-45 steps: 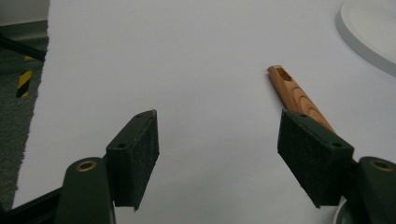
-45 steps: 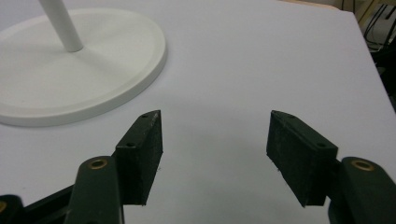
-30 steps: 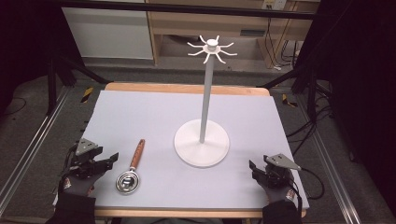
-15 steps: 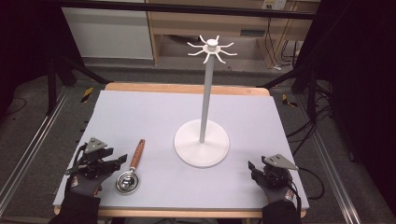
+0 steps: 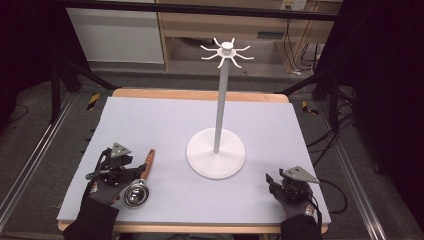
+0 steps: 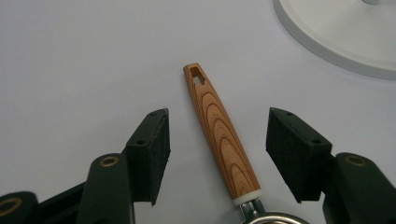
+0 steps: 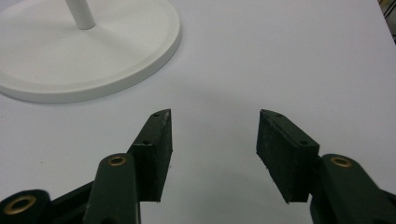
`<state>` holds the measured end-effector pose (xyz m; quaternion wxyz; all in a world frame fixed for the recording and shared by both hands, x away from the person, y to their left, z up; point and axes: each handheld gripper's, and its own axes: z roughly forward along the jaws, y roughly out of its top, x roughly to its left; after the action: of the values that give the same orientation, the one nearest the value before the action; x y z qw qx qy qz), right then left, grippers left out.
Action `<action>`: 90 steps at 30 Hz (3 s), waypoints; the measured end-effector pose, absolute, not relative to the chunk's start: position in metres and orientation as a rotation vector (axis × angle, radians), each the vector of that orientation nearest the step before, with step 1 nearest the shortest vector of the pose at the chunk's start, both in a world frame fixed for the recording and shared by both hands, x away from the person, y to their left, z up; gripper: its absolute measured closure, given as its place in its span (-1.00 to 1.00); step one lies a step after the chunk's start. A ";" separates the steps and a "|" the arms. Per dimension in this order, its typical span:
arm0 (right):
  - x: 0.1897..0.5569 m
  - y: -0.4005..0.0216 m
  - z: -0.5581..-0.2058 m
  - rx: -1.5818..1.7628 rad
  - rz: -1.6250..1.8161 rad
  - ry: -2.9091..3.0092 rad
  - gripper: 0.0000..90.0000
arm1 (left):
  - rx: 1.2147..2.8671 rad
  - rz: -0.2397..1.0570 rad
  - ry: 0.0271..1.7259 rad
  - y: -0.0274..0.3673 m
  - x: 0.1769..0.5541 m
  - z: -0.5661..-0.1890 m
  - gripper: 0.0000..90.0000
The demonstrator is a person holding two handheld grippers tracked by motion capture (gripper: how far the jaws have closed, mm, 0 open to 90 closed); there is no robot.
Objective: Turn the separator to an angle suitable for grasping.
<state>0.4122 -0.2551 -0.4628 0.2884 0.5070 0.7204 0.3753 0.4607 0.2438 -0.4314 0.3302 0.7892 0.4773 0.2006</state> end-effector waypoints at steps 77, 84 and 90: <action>0.416 -0.254 -0.466 1.347 0.992 1.957 0.04 | 2.284 0.375 1.279 0.200 0.504 -0.457 0.22; 0.416 -0.254 -0.466 1.353 0.994 1.960 0.07 | 2.293 0.375 1.297 0.198 0.504 -0.459 0.29; 0.416 -0.254 -0.465 1.353 0.991 1.965 0.08 | 2.313 0.371 1.319 0.197 0.506 -0.458 0.30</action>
<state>0.4162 -0.2541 -0.4654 0.2754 0.5036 0.7311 0.3689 0.5061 0.1966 -0.4577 0.2247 0.8383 0.4781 0.1345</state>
